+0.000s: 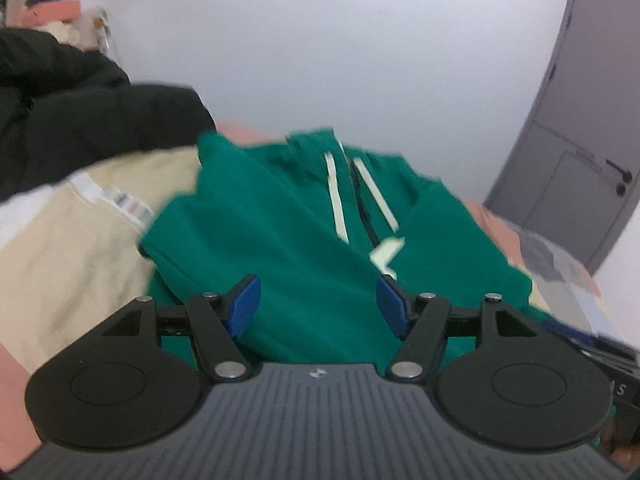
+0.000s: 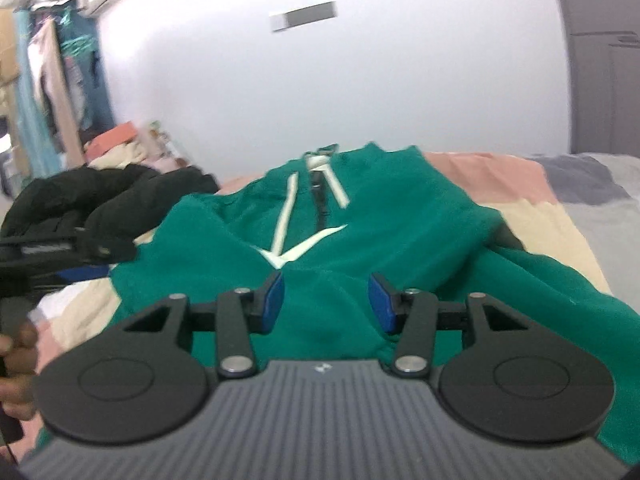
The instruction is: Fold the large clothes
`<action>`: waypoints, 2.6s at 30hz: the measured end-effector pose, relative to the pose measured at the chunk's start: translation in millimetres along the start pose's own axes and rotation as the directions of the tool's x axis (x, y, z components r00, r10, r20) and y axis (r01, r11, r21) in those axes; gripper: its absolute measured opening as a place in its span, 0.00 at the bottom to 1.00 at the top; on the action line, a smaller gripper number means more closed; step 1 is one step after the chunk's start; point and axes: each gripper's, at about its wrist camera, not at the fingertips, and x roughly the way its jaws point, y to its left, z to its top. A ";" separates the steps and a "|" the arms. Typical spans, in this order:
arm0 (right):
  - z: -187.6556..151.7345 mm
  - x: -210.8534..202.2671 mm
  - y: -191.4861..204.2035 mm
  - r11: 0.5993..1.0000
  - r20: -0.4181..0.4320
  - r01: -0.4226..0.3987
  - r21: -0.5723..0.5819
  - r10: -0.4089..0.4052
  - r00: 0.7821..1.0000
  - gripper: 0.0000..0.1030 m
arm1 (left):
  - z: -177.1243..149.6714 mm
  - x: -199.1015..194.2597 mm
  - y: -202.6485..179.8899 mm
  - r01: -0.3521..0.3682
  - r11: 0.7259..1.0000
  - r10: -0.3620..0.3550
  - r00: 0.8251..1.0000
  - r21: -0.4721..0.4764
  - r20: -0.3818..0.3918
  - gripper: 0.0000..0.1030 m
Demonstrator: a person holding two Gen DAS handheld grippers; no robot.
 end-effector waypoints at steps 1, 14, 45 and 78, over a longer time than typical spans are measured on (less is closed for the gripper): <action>-0.6 5.1 2.7 1.000 -0.012 -0.009 -0.021 0.009 1.000 0.49 | -3.8 4.7 0.4 0.005 1.000 -0.005 1.000 0.001 -0.019 0.67; -30.9 53.2 2.1 0.998 -0.218 -0.031 -0.047 0.020 0.976 0.46 | -36.4 49.6 2.1 -0.044 0.995 0.061 0.981 0.093 -0.185 0.67; 162.1 242.9 -58.3 0.997 -0.041 -0.076 0.031 0.077 0.996 0.69 | 189.7 252.4 29.4 0.064 0.987 -0.077 0.994 -0.151 -0.082 0.77; 228.6 305.5 -61.2 0.986 0.029 -0.154 0.062 0.152 0.988 0.10 | 246.7 252.7 -3.3 0.070 0.998 -0.070 0.997 -0.007 -0.031 0.13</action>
